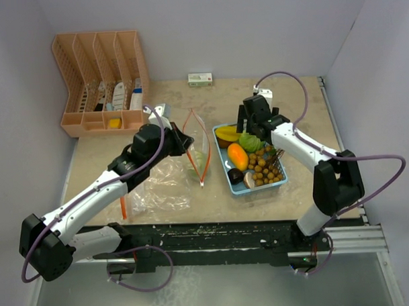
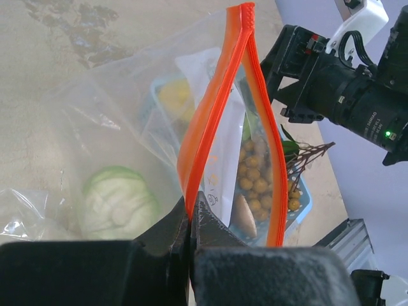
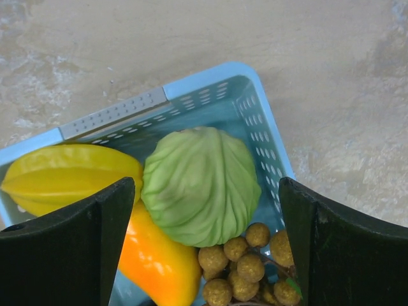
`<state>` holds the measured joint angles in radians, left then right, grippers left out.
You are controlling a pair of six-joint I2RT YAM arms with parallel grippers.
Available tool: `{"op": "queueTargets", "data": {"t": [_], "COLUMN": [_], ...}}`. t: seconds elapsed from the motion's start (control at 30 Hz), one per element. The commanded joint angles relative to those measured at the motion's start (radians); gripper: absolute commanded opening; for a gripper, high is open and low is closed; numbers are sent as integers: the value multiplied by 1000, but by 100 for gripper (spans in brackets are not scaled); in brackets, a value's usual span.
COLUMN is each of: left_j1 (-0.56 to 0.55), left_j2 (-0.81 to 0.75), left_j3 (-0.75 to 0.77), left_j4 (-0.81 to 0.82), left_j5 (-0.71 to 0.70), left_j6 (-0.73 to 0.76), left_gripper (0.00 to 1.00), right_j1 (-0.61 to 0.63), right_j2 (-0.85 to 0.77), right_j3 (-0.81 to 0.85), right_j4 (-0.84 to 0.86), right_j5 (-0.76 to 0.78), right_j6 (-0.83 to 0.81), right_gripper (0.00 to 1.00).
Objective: Place the food in the zip-top bag and seal the zipper
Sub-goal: Pick up the fake vegetable from the bin.
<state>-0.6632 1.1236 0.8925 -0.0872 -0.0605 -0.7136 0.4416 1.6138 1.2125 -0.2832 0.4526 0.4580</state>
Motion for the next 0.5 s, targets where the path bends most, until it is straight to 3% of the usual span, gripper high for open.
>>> {"op": "queueTargets", "data": {"t": [0.0, 0.47], "left_j1": [4, 4], "left_j2": [-25, -70], "left_j3": [-7, 3], "left_j4": [43, 5], "left_j5": [3, -1], "left_j6": [10, 16], "left_gripper": [0, 0], "right_j1": [-16, -58], "right_j2": [30, 145], "right_j3": [-5, -36], "right_j4": [24, 53], "right_j5": [-62, -112], "right_j6": [1, 52], "right_gripper": [96, 100]}}
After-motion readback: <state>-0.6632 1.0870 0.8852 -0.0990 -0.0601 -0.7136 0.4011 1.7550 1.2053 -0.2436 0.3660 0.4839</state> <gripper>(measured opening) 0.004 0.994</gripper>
